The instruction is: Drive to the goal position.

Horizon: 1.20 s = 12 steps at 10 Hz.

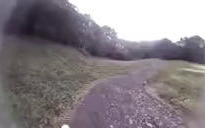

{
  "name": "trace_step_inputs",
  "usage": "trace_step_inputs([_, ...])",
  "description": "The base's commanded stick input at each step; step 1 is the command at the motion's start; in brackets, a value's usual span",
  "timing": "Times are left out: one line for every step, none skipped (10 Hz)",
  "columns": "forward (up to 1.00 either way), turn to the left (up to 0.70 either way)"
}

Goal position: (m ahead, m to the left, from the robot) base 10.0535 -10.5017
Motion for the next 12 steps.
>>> trace_step_inputs([0.50, 0.00])
trace_step_inputs([0.50, -0.50])
trace_step_inputs([0.50, -0.50])
trace_step_inputs([0.50, -0.32])
trace_step_inputs([0.50, -0.01])
trace_step_inputs([0.50, 0.00])
trace_step_inputs([0.50, 0.00])
trace_step_inputs([0.50, 0.00])
trace_step_inputs([0.50, -0.12])
trace_step_inputs([0.50, -0.43])
trace_step_inputs([0.50, -0.50])
trace_step_inputs([0.50, -0.50])
